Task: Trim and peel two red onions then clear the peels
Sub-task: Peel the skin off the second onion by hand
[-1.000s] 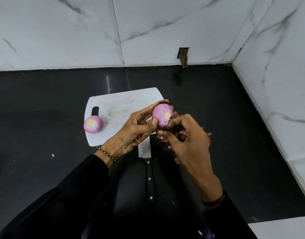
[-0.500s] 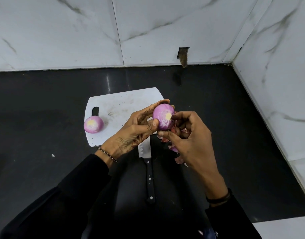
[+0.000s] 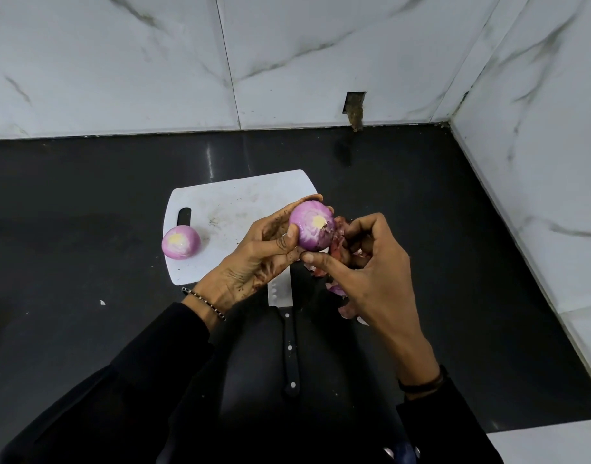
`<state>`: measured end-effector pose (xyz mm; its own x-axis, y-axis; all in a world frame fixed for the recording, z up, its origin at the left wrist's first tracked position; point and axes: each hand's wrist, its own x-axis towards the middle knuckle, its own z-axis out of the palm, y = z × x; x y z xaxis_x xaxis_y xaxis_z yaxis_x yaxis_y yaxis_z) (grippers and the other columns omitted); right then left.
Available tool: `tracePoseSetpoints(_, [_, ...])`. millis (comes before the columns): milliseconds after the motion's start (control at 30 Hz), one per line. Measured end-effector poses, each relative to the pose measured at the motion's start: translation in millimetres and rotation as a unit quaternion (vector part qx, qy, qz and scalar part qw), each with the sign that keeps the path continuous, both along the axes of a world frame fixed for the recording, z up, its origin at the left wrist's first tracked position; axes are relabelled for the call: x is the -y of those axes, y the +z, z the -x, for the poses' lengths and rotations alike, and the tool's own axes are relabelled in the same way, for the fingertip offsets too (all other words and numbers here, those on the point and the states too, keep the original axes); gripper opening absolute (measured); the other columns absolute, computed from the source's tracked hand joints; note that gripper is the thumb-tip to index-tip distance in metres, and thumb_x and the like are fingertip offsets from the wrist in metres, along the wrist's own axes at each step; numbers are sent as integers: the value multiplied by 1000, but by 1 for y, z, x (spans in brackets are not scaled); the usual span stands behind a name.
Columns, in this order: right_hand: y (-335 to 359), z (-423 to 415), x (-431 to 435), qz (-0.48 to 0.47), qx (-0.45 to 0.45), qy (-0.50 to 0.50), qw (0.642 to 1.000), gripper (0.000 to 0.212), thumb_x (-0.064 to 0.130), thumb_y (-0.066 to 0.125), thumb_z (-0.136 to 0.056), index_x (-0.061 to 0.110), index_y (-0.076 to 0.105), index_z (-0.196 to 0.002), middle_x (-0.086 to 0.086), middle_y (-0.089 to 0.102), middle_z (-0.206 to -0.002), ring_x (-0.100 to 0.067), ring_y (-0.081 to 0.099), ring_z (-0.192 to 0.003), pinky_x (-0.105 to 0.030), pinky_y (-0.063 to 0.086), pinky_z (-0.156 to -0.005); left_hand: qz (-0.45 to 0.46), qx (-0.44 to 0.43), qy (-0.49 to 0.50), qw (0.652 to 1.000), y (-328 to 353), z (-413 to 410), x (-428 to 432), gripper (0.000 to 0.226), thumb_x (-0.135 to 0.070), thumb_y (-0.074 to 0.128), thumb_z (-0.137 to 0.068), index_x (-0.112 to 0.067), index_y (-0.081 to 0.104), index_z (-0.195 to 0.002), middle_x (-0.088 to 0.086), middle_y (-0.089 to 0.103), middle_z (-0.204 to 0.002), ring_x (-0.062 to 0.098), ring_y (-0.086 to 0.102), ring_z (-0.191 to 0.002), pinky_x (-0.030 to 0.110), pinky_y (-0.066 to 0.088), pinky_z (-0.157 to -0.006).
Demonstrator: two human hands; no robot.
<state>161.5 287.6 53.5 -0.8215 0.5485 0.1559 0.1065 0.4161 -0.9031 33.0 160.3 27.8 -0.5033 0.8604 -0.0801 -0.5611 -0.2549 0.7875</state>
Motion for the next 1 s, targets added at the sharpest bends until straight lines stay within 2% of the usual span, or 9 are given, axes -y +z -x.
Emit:
tracePoseSetpoints(133, [0,-7,-5,64,19,1,998,39,54,79,-76,30,54,-94,2,64,-85,-21,68,-71,-39,58,-53,11,94,20,995,2,-1,-2,81,-46,82,-75,3,56,-134,31,54,-138,44,54,-126,40,55,-94])
tracePoseSetpoints(200, [0,-10,-6,52,17,-25,998,29,50,71,-86,24,58,-91,1,65,-82,-13,67,-69,-29,56,-52,27,118,28,992,6,1,-3,81,-51,86,-68,3,64,-124,29,61,-130,41,61,-120,43,55,-96])
tracePoseSetpoints(300, [-1,-11,-11,44,23,-42,998,16,29,69,-92,15,63,-92,-2,65,-85,-4,62,-65,-18,51,-48,61,131,39,989,14,1,-6,93,-54,91,-53,3,62,-120,30,67,-119,39,70,-106,41,60,-85])
tracePoseSetpoints(367, [-2,-13,-14,27,24,-39,999,12,23,72,-91,15,67,-98,0,67,-89,-3,63,-70,-15,52,-50,88,134,48,986,19,-1,-7,81,-53,87,-54,0,68,-112,29,70,-112,38,73,-98,40,62,-79])
tracePoseSetpoints(500, [-3,-13,-15,21,4,-46,999,11,24,69,-94,18,72,-103,3,69,-91,-1,65,-74,-12,51,-51,135,107,43,984,24,-6,-11,51,-50,61,-76,-5,79,-94,25,74,-104,33,75,-93,36,62,-78])
tracePoseSetpoints(600, [-4,-12,-17,-58,-4,-49,997,12,20,70,-93,19,72,-105,8,68,-97,-3,65,-86,-14,53,-65,158,98,37,982,29,-10,-16,54,-48,60,-78,-2,75,-102,25,74,-103,32,75,-92,37,62,-78])
tracePoseSetpoints(733, [3,-12,-15,-27,-29,-49,998,13,18,67,-96,19,68,-109,8,67,-98,1,65,-86,-11,52,-60,226,73,33,971,32,-13,-22,60,-51,63,-82,-3,63,-118,26,72,-109,37,72,-103,47,55,-96])
tracePoseSetpoints(833, [7,-14,-14,-26,-44,-24,998,10,19,66,-96,16,69,-105,5,68,-95,1,66,-80,-9,49,-56,269,51,28,961,34,-15,-24,60,-54,61,-90,-3,63,-122,25,73,-106,39,72,-102,52,53,-100])
tracePoseSetpoints(1000, [6,-13,-19,-78,-49,28,995,27,23,80,-83,13,67,-105,5,65,-99,-9,64,-84,-12,49,-61,315,-32,11,949,43,-16,-24,52,-59,55,-92,-9,71,-98,19,76,-89,36,74,-86,47,57,-93])
